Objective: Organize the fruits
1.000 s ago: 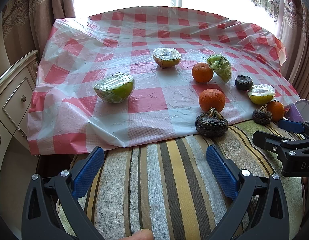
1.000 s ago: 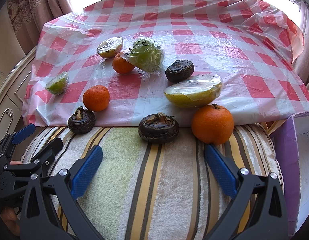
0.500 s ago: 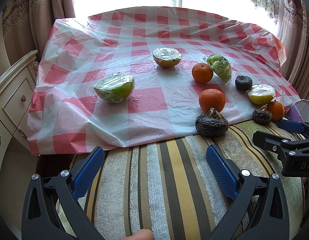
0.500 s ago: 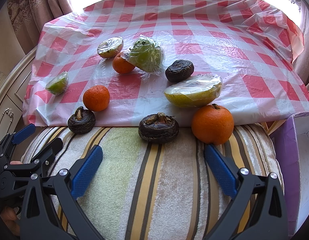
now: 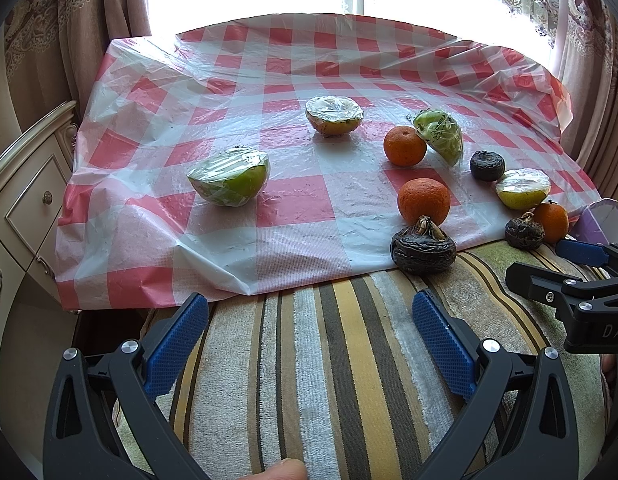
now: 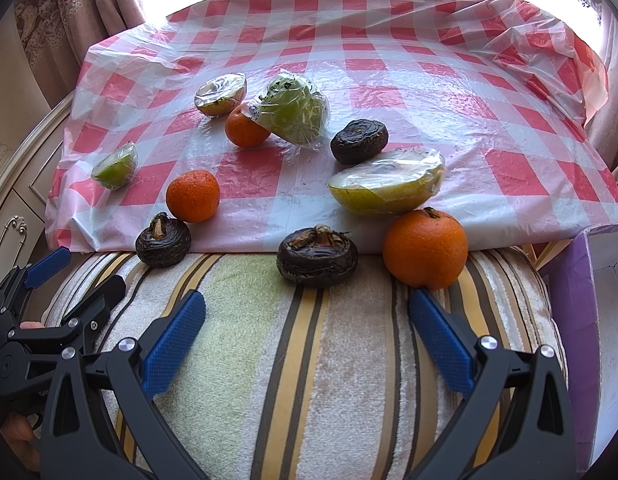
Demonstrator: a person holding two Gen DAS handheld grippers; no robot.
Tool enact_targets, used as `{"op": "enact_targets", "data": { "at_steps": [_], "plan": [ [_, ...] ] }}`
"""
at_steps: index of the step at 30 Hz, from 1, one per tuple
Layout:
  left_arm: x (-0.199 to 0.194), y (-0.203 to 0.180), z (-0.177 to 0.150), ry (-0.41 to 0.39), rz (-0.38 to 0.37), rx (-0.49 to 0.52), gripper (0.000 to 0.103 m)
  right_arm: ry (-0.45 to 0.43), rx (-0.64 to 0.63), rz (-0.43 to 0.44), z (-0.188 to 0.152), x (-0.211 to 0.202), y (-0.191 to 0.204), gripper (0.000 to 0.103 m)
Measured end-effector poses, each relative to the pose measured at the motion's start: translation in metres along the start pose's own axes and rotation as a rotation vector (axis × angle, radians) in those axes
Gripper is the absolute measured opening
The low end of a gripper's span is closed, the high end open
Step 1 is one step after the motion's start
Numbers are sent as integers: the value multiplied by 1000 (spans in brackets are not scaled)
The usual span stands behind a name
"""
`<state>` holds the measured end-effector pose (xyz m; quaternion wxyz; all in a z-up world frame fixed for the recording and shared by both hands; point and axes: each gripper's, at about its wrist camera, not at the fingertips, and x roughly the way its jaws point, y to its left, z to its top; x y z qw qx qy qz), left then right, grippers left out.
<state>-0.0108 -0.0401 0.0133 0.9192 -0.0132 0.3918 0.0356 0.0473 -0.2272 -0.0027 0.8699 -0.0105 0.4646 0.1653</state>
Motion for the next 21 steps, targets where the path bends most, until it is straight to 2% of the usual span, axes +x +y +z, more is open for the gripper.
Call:
{"op": "enact_targets", "data": {
  "at_steps": [3,7,9,14,15,17,19,21],
  "plan": [
    [-6,10,11,-15,-40,-33,99,46,-30,38,6,0,-2,102],
    [-7,21,37,-76,34,-33,99,59,-23,56,11,-5,-5,102],
    [-1,25,46,-71,29,-42,99,41,-15,26,14,-9,-8,102],
    [24,37,68,-19,23,-84,99,-46,42,-82,27,-15,-34,102],
    [31,40,74,-5,19,-93,99,-38,49,-91,31,-11,-39,102],
    [49,45,83,46,59,-97,97,-16,60,-90,36,-4,-46,102],
    [65,49,88,86,78,-101,97,-32,43,-96,40,-3,-47,102],
    [78,52,89,126,78,-107,86,-31,34,-102,41,0,-48,102]
  ]
}}
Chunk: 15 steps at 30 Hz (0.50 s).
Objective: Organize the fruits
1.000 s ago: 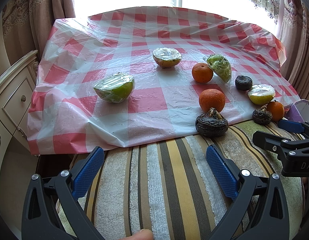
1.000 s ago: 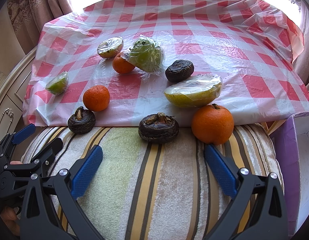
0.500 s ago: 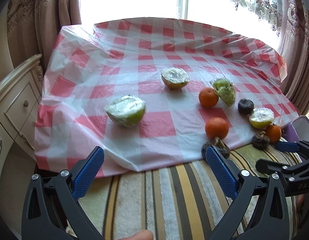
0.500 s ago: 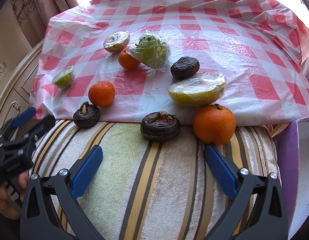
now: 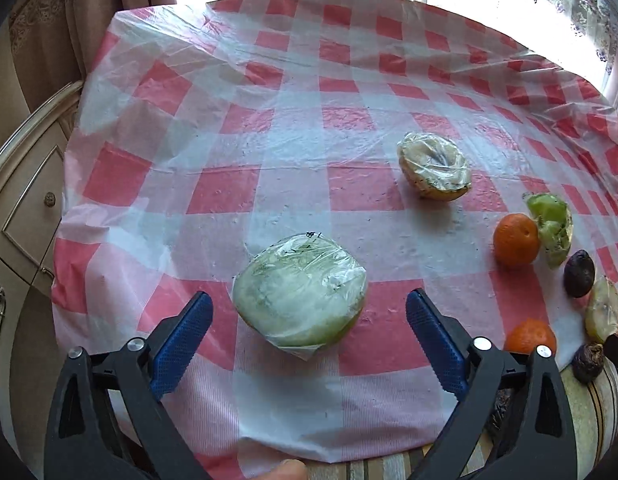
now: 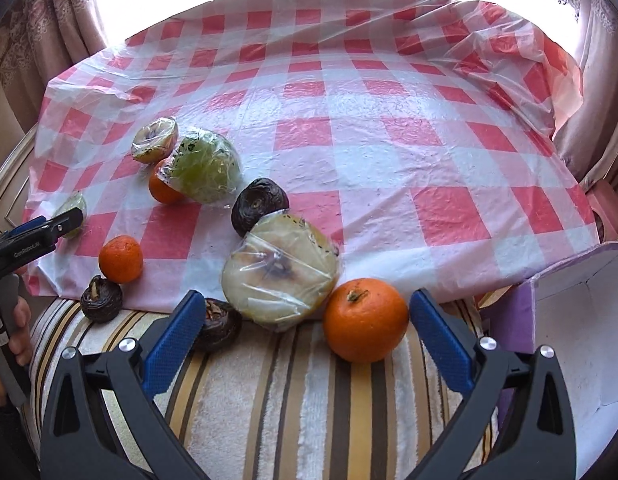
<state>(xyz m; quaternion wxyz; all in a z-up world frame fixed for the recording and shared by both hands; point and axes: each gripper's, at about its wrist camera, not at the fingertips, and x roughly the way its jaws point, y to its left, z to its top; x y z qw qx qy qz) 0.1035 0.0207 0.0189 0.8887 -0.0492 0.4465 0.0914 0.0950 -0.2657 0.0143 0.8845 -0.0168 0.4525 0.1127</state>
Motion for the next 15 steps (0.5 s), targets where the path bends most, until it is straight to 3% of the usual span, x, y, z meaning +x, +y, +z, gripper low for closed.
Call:
{"op": "enact_targets", "data": {
  "at_steps": [2,5,11,15],
  "plan": [
    [6,0,0,17,-16,7,82,-3,-4,-7,1,1,1,102],
    [-1,-1,-2,-16,-16,15,91,-10,-19,-24,1,2,5,102],
    [-33,-13,-11,-86,45,53,97,-34,-22,-28,-1,-5,8,102],
    [-74,-28,-49,-136,-37,48,98,-88,-17,-21,-11,-23,15,102]
  ]
}}
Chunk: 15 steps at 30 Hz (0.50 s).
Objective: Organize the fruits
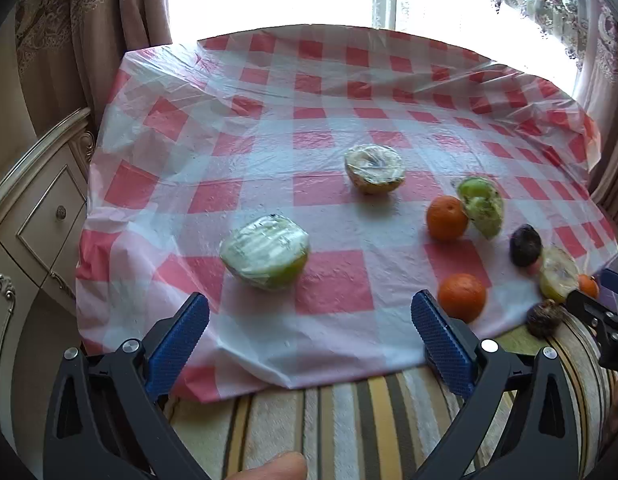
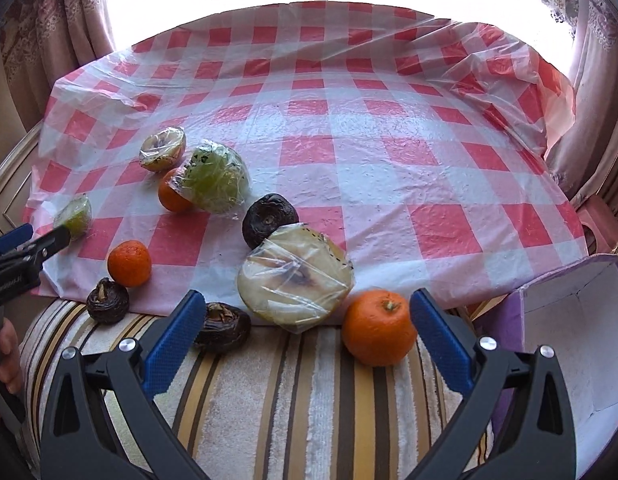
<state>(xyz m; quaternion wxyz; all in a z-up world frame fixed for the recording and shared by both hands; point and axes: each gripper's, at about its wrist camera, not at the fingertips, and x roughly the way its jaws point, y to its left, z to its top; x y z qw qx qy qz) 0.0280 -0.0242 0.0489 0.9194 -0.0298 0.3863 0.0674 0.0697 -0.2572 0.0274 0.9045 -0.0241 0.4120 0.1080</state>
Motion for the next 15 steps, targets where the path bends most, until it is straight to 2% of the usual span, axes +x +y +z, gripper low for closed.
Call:
{"op": "enact_targets", "data": {
  "at_steps": [5,9,15],
  "plan": [
    [-22,-23,-33,-2,-36,36,98,-68,-34,-19,-15,-18,14,102],
    [-26,-26,-41,-40,-7,36,98,-77,-25,-21,-16,-19,12,102],
    [-18,-32,-44,-12,39,58,98,-68,-28,-34,-21,-12,14,102]
  ]
}}
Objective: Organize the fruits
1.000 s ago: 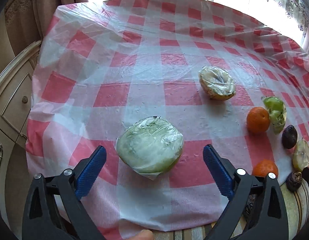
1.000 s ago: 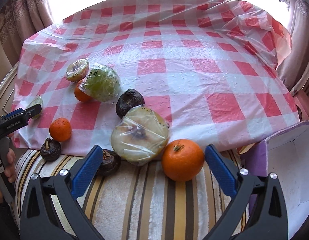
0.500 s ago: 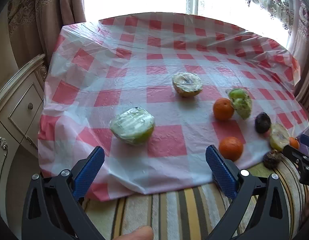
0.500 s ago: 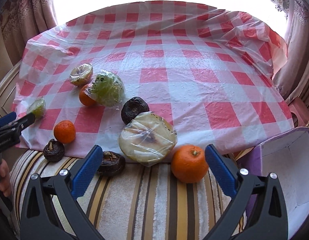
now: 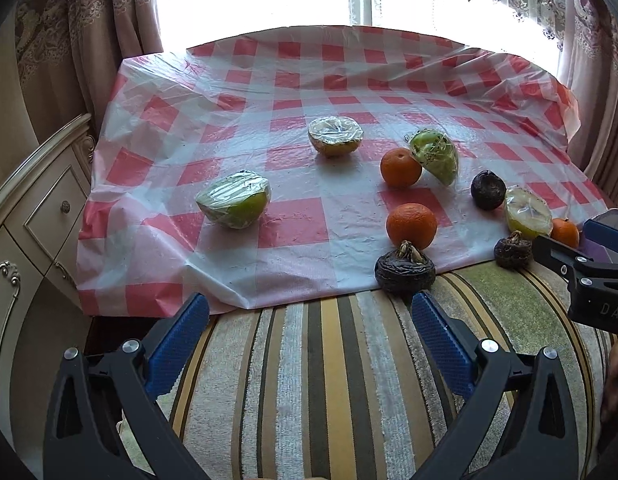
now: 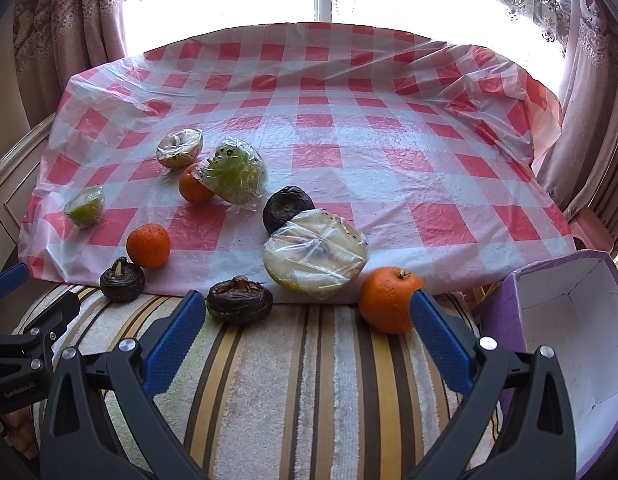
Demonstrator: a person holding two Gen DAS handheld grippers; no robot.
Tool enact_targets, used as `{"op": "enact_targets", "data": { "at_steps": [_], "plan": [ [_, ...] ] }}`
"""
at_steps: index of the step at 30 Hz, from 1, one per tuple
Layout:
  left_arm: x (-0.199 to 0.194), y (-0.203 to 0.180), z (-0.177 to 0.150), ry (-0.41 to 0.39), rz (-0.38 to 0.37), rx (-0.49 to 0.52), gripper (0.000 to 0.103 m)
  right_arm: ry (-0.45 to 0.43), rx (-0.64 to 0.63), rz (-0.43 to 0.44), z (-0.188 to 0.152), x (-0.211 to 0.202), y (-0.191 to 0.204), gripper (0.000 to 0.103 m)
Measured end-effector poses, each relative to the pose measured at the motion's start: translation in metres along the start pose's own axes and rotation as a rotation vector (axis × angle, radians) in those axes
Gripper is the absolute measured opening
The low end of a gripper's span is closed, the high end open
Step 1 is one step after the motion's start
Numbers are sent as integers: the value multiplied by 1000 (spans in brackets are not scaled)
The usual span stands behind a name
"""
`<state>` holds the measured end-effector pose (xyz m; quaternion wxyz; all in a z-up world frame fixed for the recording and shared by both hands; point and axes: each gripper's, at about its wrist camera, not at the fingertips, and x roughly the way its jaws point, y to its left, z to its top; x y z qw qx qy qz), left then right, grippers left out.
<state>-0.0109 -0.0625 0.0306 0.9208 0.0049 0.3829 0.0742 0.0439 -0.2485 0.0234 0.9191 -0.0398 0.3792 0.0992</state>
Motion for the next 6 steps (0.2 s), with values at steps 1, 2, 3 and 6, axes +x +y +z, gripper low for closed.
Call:
{"op": "enact_targets", "data": {
  "at_steps": [1,2,3,6],
  "plan": [
    [0,-1,0,2,16,6,98,-2,0,-1,0,0,0,102],
    [1,-3,0,4,22,12,98,-2,0,-2,0,0,0,102],
    [2,-4,0,7,20,19,98,1,0,-2,0,0,0,102],
    [1,-4,0,5,18,24,98,3,4,-1,0,0,-1,102]
  ]
}}
